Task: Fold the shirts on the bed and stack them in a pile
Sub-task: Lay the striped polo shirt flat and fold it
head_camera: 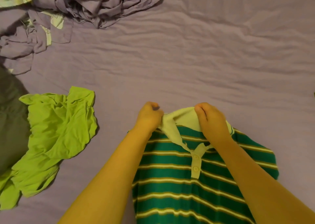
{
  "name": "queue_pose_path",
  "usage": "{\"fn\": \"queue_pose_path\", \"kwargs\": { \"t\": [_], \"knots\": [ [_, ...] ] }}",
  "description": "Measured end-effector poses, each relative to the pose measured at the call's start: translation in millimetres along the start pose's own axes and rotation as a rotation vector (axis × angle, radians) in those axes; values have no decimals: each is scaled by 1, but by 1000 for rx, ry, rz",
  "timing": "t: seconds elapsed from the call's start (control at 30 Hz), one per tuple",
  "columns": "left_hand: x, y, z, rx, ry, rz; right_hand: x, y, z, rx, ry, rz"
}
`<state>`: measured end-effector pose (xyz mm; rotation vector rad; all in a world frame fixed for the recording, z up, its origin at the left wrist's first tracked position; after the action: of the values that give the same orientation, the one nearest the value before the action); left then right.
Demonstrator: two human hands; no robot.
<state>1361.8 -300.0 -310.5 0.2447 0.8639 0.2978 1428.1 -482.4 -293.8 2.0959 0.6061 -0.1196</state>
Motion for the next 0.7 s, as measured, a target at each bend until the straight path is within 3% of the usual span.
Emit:
{"fn": "queue_pose_path", "kwargs": {
  "t": [0.13,0.23,0.3,0.37,0.43,0.5,0.57,0.7],
  "knots": [
    [2,-4,-5,411,20,-33,9,-7,-5,-179,-29,-60],
    [-13,-6,10,722,-193,100,11,-10,-5,-99,-23,-35],
    [-25,-11,21,800,-432,189,10,-3,4,-47,-49,-5],
    [-29,-21,26,779,-611,121,3,6,20,-39,-97,1],
    [-30,-32,26,772,-638,-67,-9,16,37,-24,-109,15],
    [-35,-47,29,991,-741,-197,-21,22,47,-17,-59,7],
    [-39,-55,32,1204,-833,-230,-28,22,53,-10,-1,-46],
    [-29,-56,38,1437,-783,-168,-33,12,58,-48,78,-194]
  ]
}}
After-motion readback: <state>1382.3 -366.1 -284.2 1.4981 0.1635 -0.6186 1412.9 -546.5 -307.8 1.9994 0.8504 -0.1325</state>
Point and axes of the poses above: each hand's wrist, its own x-axis towards the middle knuckle, its own y-axis out of the back of the hand, z = x × y, the point moved 7 cm from there along x, towards the middle knuckle, and after that the axes turned 5 degrees about -z, right-handed, at the moved point
